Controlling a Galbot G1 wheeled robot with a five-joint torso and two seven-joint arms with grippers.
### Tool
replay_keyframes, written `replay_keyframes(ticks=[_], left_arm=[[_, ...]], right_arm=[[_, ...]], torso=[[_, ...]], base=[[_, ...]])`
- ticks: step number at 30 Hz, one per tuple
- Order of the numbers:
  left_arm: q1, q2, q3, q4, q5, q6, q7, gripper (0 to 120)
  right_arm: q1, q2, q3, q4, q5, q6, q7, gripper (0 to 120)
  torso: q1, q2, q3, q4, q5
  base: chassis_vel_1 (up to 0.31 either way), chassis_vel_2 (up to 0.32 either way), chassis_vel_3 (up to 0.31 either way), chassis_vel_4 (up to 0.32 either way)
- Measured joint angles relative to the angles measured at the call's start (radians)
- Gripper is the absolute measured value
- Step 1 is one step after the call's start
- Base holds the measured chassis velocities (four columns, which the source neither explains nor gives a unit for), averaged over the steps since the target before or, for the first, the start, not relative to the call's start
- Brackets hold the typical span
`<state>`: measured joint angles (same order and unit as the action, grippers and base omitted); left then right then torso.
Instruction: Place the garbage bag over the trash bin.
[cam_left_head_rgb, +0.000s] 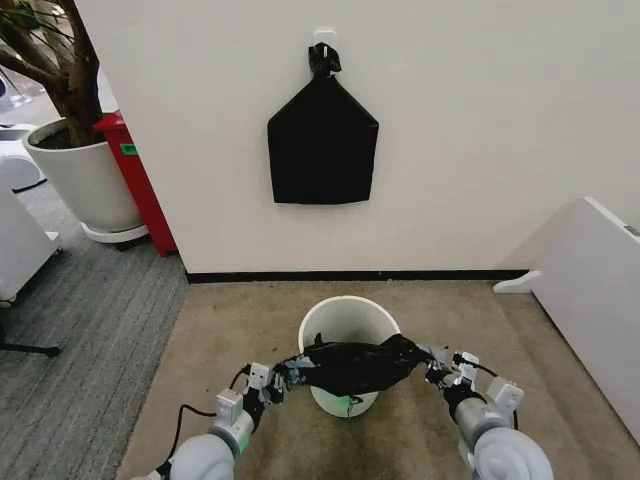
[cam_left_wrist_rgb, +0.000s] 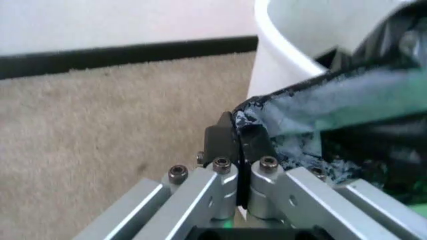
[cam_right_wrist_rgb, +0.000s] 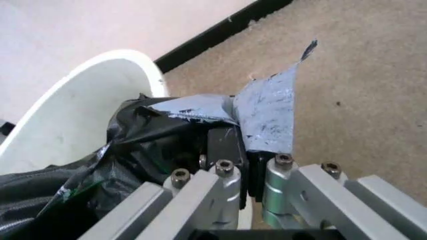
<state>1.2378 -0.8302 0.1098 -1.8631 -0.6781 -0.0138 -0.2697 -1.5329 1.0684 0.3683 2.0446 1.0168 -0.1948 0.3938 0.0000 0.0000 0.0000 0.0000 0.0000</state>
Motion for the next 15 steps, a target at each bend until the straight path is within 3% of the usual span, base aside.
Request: replay_keyframes(ticks=[15], left_arm=[[-0.027, -0.019, -0.022, 0.021, -0.037, 0.001, 0.021, 0]], right_arm=[[0.05, 0.023, 0.012, -0.062, 0.051, -0.01, -0.029, 0]], torso=[[0.0, 0.0, 0.0, 0.0, 0.0]], base=[[0.0, 0.0, 0.0, 0.0]])
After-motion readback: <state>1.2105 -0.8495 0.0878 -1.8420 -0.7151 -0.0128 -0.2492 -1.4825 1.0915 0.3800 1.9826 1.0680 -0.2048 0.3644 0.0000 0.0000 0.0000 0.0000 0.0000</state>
